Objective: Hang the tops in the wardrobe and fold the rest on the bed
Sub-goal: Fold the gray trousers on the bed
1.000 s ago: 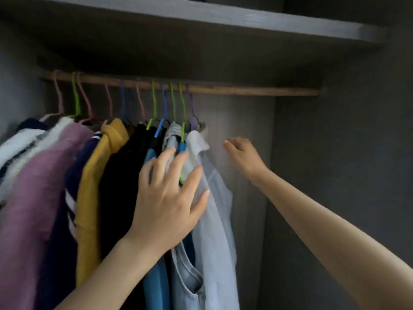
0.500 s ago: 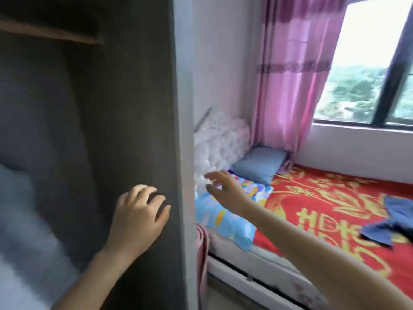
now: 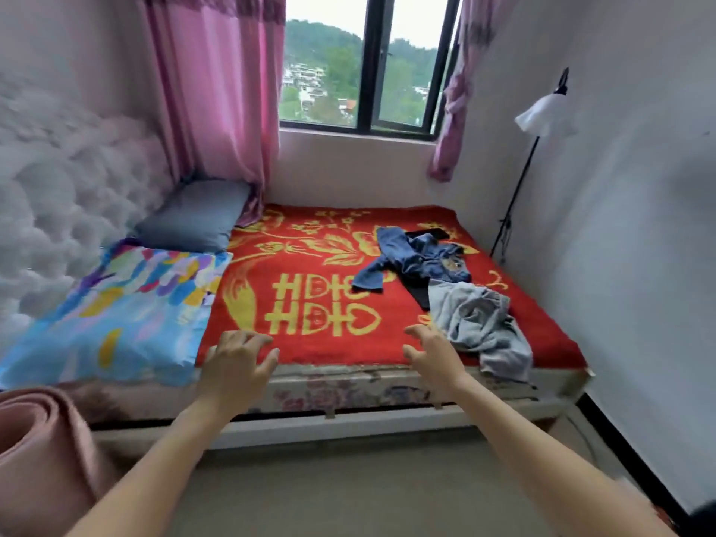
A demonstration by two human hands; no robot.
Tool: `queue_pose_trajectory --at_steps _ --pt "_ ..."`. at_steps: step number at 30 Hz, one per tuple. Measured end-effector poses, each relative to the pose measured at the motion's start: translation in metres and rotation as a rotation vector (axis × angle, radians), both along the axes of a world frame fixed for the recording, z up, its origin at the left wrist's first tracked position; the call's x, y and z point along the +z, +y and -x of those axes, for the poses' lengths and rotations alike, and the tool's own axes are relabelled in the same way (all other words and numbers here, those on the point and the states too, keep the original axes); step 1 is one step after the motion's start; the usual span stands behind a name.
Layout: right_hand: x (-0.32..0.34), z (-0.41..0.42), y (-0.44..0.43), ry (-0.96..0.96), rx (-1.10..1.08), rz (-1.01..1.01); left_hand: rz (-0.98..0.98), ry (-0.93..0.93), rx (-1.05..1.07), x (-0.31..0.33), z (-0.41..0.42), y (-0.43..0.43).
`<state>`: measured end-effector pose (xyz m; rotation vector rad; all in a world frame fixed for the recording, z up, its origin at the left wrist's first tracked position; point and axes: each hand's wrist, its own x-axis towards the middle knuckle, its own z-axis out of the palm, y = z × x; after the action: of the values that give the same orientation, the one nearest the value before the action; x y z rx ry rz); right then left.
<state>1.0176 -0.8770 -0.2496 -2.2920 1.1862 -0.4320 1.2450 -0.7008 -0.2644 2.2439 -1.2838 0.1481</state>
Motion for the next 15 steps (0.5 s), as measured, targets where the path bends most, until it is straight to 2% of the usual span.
queue_pose_trajectory --at_steps 7,15 --pt "-0.055 0.063 -0.056 0.075 -0.297 -0.122 -0.034 0.370 -0.108 -0.072 -0.009 -0.084" --pt "-0.092 0.059 -0.116 0.131 -0.517 -0.234 -0.173 0.452 -0.130 -0.111 -0.055 -0.169"
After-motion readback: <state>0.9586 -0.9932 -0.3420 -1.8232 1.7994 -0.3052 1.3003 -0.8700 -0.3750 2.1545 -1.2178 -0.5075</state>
